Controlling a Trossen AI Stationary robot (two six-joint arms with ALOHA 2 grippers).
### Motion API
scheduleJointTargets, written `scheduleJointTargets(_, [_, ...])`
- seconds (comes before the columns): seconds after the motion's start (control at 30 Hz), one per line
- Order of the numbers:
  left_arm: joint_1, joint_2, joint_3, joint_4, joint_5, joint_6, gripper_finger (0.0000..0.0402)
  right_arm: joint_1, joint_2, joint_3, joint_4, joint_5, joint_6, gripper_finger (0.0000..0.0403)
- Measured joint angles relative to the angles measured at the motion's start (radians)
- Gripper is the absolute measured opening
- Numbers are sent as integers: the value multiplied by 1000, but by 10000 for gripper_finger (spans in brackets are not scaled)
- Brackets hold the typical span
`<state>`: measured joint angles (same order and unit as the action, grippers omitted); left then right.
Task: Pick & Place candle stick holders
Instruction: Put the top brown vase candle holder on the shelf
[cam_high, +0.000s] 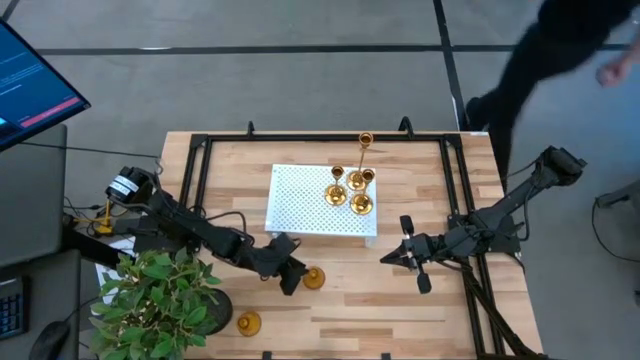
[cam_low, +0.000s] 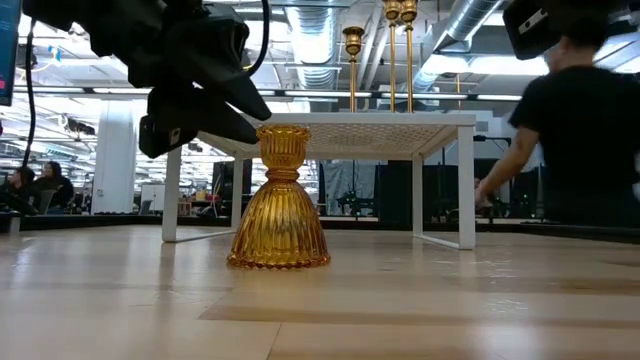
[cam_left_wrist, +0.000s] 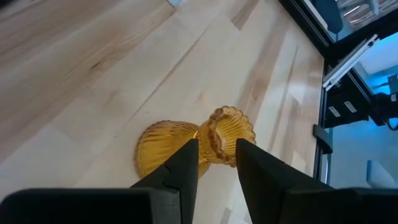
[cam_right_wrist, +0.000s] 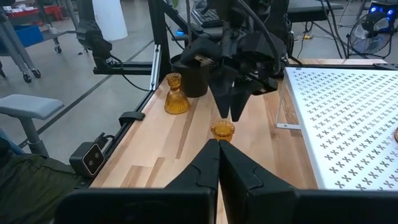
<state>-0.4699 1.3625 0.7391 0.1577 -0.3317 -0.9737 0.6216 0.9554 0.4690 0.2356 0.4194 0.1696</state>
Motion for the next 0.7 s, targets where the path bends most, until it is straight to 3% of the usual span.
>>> scheduleJointTargets(0.7, [4, 57, 0, 62, 10, 0, 104, 0, 0, 0, -10, 0, 5, 0])
